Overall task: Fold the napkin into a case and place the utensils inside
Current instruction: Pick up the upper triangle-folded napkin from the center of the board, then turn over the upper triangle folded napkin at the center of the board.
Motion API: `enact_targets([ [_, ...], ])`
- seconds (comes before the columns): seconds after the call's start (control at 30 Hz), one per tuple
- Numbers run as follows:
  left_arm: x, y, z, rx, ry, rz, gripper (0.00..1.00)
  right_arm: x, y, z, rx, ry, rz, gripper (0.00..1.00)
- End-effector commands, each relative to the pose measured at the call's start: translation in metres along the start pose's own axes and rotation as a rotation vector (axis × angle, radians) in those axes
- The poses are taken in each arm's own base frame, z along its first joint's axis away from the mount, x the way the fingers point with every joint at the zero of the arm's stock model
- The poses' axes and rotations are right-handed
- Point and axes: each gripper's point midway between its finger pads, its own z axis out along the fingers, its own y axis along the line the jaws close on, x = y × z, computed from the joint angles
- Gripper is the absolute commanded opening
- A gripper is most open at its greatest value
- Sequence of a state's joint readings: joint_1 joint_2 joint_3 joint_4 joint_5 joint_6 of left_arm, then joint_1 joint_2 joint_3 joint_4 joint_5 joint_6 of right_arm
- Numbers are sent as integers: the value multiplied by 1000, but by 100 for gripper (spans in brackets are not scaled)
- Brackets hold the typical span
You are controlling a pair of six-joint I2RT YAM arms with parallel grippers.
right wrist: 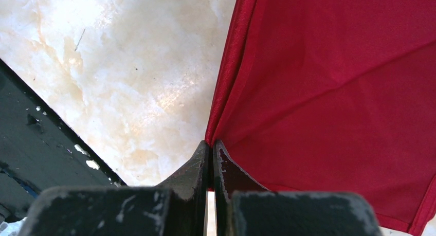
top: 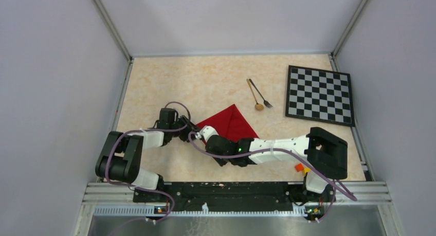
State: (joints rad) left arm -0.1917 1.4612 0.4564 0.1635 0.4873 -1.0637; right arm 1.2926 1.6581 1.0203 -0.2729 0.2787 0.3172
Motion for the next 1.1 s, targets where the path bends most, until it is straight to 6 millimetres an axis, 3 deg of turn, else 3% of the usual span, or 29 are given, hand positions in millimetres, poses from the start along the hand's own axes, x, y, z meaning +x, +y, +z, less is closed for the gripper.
enact_targets([
  [0.0, -19, 11, 5, -53, -74, 43, 33, -15, 2, -9, -24, -57, 20, 0],
  [0.3, -37, 5, -22, -75, -108, 78, 0, -21, 16, -8, -87, -62, 53, 0],
  [0.5, -45, 4, -61, -198, -100, 55, 0, -48, 53, -14, -258, -111, 152, 0],
  [0.67, -72, 0, -125, -352, -275, 32, 0, -91, 109, -25, -531, -167, 246, 0],
  [0.8, -105, -13, -209, -460, -564, 26, 0, -139, 156, -47, -783, -230, 284, 0],
  [0.87, -116, -32, -254, -472, -722, 61, 0, -163, 174, -60, -899, -261, 311, 0],
  [0.93, -124, -59, -287, -452, -817, 135, 0, -185, 189, -78, -1028, -299, 342, 0],
  [1.0, -129, -78, -294, -415, -829, 203, 0, -195, 198, -87, -1140, -316, 392, 0],
  [1.07, -137, -82, -286, -422, -803, 235, 0, -197, 196, -85, -1221, -313, 455, 0],
])
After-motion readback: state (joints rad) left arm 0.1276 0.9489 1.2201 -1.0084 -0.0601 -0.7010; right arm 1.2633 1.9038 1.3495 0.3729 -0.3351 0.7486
